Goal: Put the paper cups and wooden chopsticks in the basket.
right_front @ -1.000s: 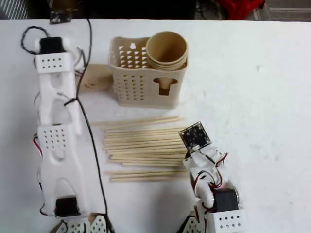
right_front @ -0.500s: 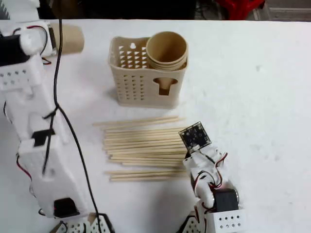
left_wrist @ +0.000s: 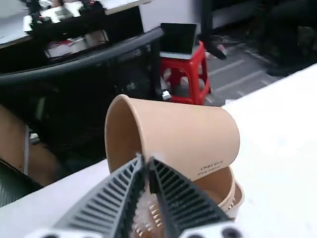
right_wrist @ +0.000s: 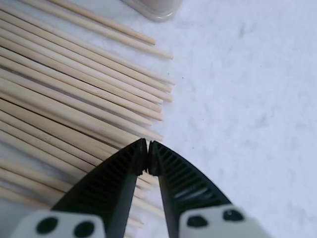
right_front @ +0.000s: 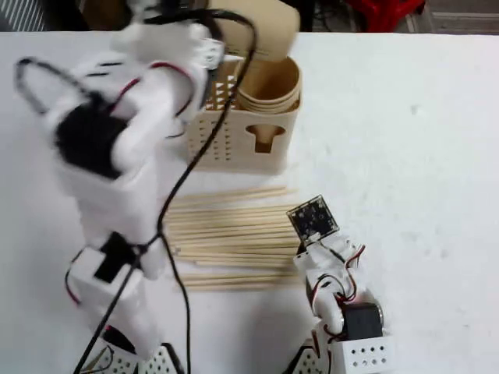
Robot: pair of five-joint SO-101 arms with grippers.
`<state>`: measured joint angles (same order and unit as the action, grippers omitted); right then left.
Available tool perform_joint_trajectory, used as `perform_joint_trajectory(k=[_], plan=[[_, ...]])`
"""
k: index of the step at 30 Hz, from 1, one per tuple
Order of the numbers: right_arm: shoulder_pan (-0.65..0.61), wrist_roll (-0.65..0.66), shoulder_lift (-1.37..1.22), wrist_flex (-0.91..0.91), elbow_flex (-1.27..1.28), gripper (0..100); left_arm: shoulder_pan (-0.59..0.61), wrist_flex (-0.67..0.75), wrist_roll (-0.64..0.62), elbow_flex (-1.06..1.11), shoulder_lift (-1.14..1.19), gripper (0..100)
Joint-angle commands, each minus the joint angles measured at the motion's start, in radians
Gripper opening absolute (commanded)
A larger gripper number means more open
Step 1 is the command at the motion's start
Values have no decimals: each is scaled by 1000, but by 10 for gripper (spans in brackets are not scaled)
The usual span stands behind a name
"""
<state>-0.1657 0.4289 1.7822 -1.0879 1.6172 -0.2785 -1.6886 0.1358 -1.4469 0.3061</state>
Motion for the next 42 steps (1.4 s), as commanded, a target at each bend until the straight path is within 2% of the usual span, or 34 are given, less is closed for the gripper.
perform_joint_trajectory(k=[1,12,19,27,42], plan=[[-4,11,4,24,-5,18,-16,64,18,-5,96,20],[-7,11,4,24,-8,18,-19,25,181,-6,125,20],[-5,11,4,24,-8,18,-85,-29,443,-5,125,20],[-5,11,4,24,-8,18,-93,-46,621,-5,124,20],[-8,11,4,24,-8,18,-73,-57,832,-9,116,20]])
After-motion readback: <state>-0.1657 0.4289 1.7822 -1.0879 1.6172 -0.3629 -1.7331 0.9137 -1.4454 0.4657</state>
